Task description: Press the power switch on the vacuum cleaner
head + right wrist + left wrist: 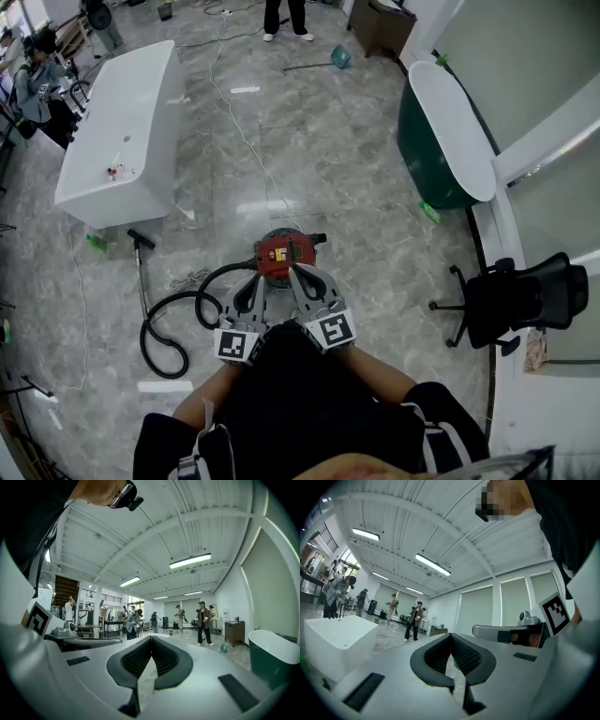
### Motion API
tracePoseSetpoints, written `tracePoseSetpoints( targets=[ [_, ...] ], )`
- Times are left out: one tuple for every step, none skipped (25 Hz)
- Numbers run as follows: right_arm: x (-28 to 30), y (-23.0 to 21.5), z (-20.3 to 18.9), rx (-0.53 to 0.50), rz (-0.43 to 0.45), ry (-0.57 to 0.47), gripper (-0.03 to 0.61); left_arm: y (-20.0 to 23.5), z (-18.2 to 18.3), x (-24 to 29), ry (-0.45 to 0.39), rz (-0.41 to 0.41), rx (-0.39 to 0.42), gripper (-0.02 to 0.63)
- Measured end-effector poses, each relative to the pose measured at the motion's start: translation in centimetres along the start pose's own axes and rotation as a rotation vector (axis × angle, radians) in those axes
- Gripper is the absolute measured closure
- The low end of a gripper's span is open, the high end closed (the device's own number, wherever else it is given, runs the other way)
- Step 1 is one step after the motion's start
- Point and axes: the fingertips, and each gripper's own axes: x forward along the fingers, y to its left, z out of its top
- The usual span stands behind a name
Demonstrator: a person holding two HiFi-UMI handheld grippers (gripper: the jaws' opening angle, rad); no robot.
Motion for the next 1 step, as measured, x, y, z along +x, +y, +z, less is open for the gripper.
tracePoseSetpoints(
  targets=[
    [0.07, 0.13, 0.17, 0.003, -0.006, 0.009, 0.560, 0.19, 0.27, -0.12, 0.002, 0.007, -0.005, 0.594]
  ],
)
